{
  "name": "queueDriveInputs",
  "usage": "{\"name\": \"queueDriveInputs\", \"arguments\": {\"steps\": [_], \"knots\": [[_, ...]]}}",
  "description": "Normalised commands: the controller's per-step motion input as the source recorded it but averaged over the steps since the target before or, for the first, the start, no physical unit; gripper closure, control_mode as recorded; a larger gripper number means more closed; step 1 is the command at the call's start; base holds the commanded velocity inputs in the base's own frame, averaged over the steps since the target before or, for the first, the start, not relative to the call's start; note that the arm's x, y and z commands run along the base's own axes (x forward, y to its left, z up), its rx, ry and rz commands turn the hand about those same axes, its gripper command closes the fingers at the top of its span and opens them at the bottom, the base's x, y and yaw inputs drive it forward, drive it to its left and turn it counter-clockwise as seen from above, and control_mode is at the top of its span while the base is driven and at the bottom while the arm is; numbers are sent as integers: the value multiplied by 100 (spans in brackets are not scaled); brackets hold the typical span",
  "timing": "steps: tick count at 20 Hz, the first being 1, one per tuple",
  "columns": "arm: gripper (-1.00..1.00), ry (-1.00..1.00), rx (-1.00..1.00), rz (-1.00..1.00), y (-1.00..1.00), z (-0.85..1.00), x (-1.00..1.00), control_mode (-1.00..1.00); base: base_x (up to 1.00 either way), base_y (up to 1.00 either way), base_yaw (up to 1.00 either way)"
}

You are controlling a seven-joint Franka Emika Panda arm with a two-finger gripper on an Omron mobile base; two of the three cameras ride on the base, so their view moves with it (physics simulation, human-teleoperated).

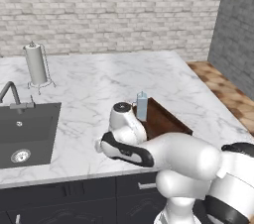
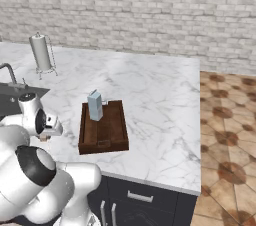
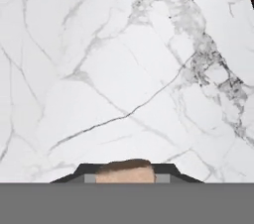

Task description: Take out the milk from the fridge and place it on the tray on the counter. Then take the sugar cube near the tray and place it in the tray.

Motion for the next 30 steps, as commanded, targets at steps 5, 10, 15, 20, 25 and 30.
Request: {"name": "queueDriveInputs", "arguments": {"steps": [5,10,15,20,25,30], "knots": [[100,-1,-1,-13,-78,60,0,-100,0,0,0],[100,0,0,0,-100,22,0,-100,0,0,0],[100,0,0,0,-99,12,18,-100,0,0,0],[100,7,1,4,-97,0,62,-100,0,0,0],[100,2,0,18,-83,0,46,-100,0,0,0],[100,-1,0,30,-54,0,25,-100,0,0,0]]}}
